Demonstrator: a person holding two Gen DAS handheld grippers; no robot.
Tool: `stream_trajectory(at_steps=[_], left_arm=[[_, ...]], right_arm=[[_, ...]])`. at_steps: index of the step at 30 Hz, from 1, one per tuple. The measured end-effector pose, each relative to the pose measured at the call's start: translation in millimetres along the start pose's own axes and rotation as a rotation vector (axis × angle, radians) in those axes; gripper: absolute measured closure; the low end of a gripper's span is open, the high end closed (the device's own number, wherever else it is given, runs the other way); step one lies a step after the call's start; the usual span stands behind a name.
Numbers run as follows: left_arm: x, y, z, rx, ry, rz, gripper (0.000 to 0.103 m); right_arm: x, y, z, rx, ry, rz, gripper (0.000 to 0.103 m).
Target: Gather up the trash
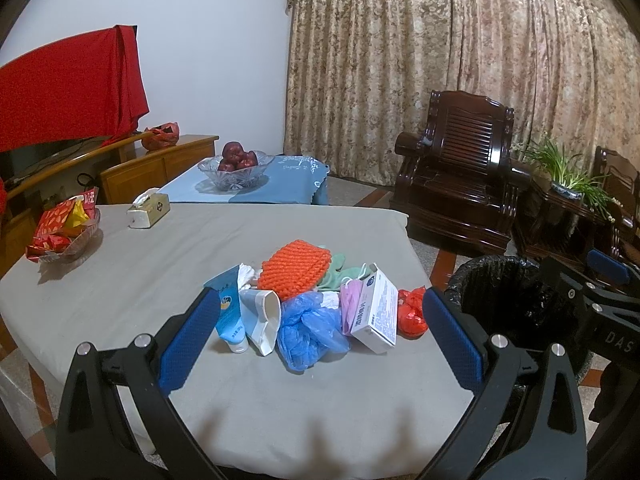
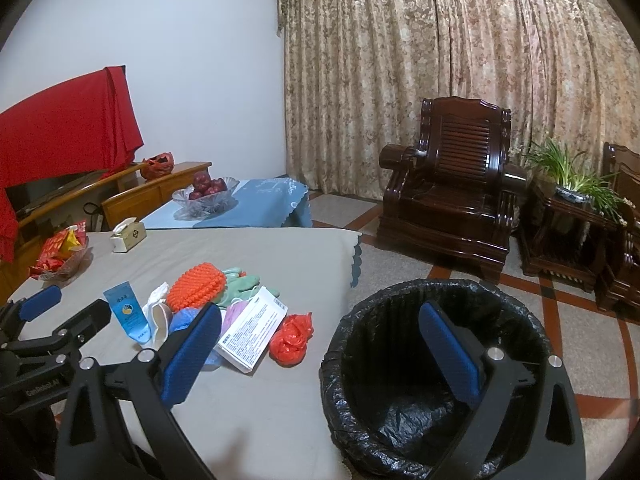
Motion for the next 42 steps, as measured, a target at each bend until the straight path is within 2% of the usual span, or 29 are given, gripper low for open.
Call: stream_trajectory(at_steps=[29, 31, 42], left_arm=[[-0.4, -0.2, 0.3, 0.001, 0.000, -0.001, 0.005], [-1.0, -0.4, -0.4, 0.001, 0.000, -0.002, 0.005], [-0.7, -0.5, 0.3, 0.002, 0.000, -0.003, 0.005]], right_arm=[[-1.3, 0.5, 1.2, 0.005, 0.001, 0.001, 0.006], [-0.5, -9.7, 0.7, 0.007, 0.002, 0.002, 0.006], [-0.9, -10.7, 1.2, 0.008, 0.002, 0.002, 0.006]])
Point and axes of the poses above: each gripper's, at about its wrist camera, not at the fingertips, and z roughly the way its jaws point, x to its left, y to its top, the point moved 9 cm from there along z, roughly the way its jaws point, and after that the axes turned 9 degrees about -x, right-handed, at the moved point
